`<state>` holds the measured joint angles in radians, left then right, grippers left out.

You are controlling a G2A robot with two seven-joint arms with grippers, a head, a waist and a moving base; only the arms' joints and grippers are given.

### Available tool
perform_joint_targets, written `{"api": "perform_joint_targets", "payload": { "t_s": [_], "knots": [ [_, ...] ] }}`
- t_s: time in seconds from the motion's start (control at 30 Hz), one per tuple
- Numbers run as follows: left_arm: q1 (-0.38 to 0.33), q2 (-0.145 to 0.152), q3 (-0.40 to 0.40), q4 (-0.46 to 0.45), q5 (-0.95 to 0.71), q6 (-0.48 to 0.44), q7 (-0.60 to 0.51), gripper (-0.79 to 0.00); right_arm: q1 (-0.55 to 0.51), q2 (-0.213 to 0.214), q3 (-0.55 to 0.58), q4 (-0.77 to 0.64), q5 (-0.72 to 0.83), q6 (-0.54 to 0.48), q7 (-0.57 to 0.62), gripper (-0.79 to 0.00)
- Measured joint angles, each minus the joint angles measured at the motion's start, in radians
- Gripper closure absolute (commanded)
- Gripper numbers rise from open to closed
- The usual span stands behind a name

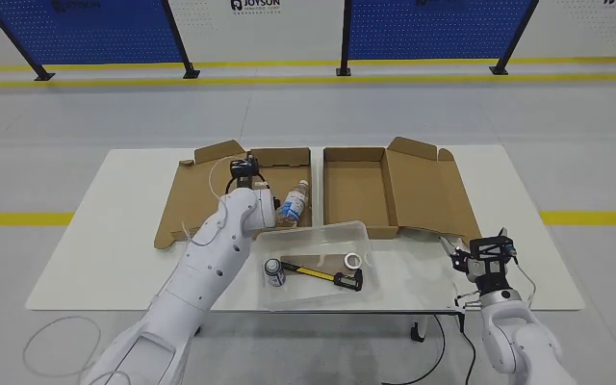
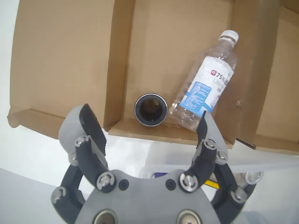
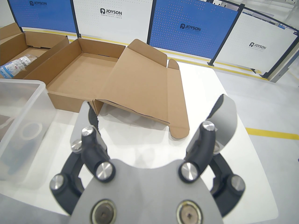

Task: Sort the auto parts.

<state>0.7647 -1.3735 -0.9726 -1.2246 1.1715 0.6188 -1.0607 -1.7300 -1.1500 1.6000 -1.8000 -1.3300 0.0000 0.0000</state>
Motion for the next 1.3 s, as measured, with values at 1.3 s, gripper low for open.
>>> {"api": "perform_joint_targets", "payload": {
  "t_s": [1.3],
  "knots": [
    [0.438,0.101,-0.129,-0.709,-0.017,-0.8,-0.27,-0.785,0.0,0.0,0.0,0.0,0.0,0.0,0.0,-0.785]
  ]
}}
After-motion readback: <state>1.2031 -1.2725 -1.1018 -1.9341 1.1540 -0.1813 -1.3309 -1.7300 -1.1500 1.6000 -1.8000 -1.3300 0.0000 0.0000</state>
